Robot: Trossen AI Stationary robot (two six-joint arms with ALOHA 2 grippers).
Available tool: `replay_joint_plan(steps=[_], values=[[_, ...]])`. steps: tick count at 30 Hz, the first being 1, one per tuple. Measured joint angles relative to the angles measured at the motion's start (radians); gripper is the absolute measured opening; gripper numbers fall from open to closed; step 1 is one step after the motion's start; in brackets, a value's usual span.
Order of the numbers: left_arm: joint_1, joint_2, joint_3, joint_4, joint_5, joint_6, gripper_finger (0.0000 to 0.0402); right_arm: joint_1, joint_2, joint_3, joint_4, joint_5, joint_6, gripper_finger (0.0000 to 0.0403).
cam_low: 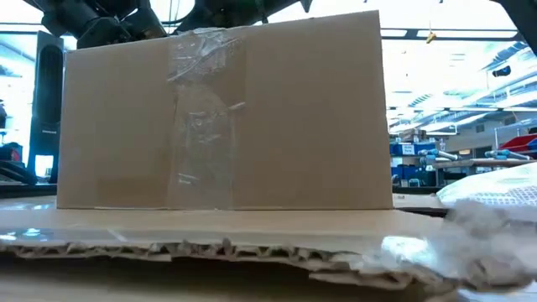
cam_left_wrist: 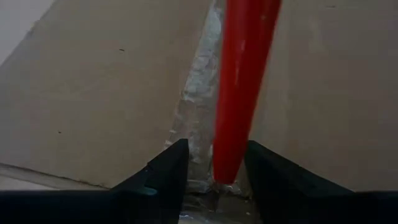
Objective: Unpack boxes
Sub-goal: Break down cardboard box until it is fully flat
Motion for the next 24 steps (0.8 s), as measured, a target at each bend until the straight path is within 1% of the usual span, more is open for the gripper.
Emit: replay_joint_plan(steps=[2,9,14,19,20,21,24], values=[[0.000,0.000,0.000,-0.002,0.000,0.000,0.0172,0.000,0.000,0.000,-0.013,0.003,-0.011,0.0059],[0.000,0.001,0.001,0.009,0.012,-0.004,0.0172,0.009,-0.011,0.007,-0.140,-0.003,-0.074,0.0059],[-0.001,0.001,-0.003,-0.027,-0.021,0.009,0.0172,0.014,-0.012,0.005,-0.141,-0.004,-0.104,0.0059],[-0.001,-0.001,-0.018,-0.006,-0.014,0.010,0.0172,0.014,-0.039,0.001,-0.182,-0.005,-0.108,0.0059],[-0.001,0.000,-0.019,-0.003,-0.015,0.010,0.0172,0.014,-0.049,0.000,-0.202,-0.003,-0.101,0.0059],[-0.001,-0.001,-0.020,-0.015,-0.020,0.010,0.0172,0.014,-0.067,-0.007,-0.282,0.000,-0.094,0.0059],[-0.001,-0.001,-0.023,-0.008,-0.026,0.005,0.0172,0.014,-0.092,0.004,-0.384,0.025,-0.064,0.0059]])
